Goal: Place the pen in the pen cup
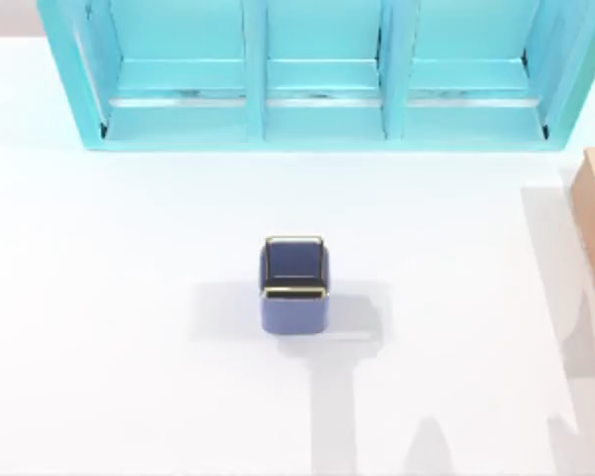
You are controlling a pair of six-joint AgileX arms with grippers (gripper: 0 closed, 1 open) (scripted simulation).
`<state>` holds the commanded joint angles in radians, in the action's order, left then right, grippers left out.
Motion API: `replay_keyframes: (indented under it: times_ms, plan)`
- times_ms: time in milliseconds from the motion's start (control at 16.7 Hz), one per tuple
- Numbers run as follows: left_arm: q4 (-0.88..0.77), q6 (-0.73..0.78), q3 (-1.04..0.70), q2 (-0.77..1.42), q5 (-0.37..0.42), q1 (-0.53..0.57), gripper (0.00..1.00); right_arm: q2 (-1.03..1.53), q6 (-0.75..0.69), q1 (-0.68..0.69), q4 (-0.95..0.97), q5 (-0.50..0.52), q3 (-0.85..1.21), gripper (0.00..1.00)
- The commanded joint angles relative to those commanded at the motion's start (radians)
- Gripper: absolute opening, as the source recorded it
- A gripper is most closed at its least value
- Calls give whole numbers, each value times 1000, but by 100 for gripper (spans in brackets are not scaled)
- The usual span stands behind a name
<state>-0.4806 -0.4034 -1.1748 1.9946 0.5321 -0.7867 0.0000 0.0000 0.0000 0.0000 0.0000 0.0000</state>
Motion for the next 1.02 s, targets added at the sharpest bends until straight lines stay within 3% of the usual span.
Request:
replay_keyframes:
  times_ms: [600,1020]
  plan:
    - [-629,338,-38,-374,47,-292,0,0,0,0,0,0,0,100]
    - [-689,387,-38,-431,51,-325,0,0,0,0,0,0,0,100]
